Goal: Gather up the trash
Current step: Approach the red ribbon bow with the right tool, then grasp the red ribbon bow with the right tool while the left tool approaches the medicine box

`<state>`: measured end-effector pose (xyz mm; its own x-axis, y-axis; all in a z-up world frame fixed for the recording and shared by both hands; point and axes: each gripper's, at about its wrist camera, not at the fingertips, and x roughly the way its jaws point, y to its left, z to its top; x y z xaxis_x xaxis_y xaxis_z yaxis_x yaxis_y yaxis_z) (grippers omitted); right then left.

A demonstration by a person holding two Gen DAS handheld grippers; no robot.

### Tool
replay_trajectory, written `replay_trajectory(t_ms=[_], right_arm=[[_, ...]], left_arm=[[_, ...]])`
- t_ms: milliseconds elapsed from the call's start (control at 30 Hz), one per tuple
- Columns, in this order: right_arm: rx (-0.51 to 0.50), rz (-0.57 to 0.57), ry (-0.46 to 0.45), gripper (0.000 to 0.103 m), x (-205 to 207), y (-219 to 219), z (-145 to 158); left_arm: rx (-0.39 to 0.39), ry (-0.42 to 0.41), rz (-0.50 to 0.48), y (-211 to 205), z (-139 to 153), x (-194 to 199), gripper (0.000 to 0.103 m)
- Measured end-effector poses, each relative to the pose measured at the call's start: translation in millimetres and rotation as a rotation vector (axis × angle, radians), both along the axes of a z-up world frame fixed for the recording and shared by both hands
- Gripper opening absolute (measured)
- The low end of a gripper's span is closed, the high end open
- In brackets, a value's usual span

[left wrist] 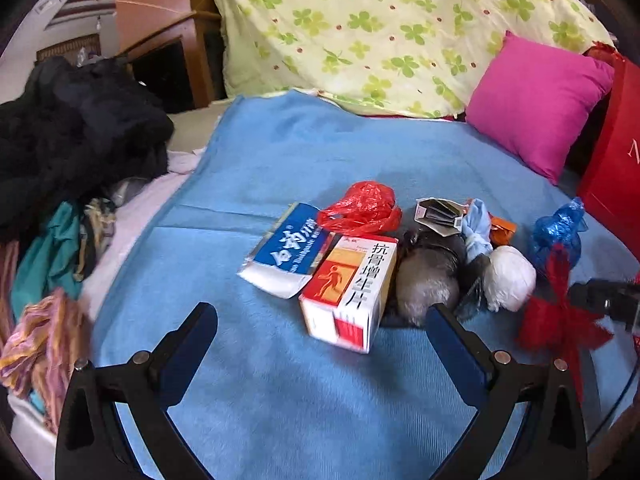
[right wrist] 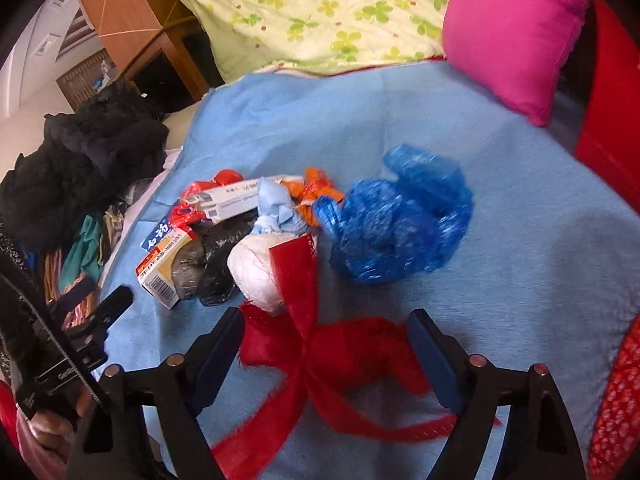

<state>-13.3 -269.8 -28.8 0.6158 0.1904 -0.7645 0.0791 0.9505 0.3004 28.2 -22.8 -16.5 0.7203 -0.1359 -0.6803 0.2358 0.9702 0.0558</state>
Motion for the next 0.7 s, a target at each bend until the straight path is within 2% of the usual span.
replay_trajectory(t_ms=[67,100,133,200,233,300,333,400,500,700], right_arm=[[-0.02,0.015,0.025,0.086,5,6,-6],[-0.048,0.021,0.041,0.085,7,10,-9],[-0.074,0.028,0.049,0.08,7,14,-12],[-0.104,0.039,0.055,0.067,6,17,-15],[-0.108,0.04,0.059,0.061,6,18,-17],[-0.106,0.036,0.058,0.055,4,18,-18],[-0.104,0.038,0.055,0.051,3,18,-17],[-0.093,0.04,0.041,0.049,-2,16,-14],[-0.078,0.038,0.027,0.048,-10,12,-8],[-0.059,0.035,-0.021,0.048,-29,3,7]], left_arm=[[-0.001,0.044,0.005,-1,-7,10,0.102],[0.004,0.065,0.012,-1,-12,14,0.094],[-0.001,0.086,0.01,-1,-15,17,0.09],[-0.024,0.123,-0.002,0,-21,22,0.073],[-0.031,0.134,-0.003,-1,-23,24,0.069],[-0.046,0.156,-0.008,0,-28,28,0.051],[-0.062,0.166,-0.011,1,-30,29,0.045],[-0.095,0.185,-0.011,3,-33,29,0.022],[-0.114,0.187,-0.015,4,-34,26,0.011],[-0.137,0.15,-0.032,9,-24,9,0.008]])
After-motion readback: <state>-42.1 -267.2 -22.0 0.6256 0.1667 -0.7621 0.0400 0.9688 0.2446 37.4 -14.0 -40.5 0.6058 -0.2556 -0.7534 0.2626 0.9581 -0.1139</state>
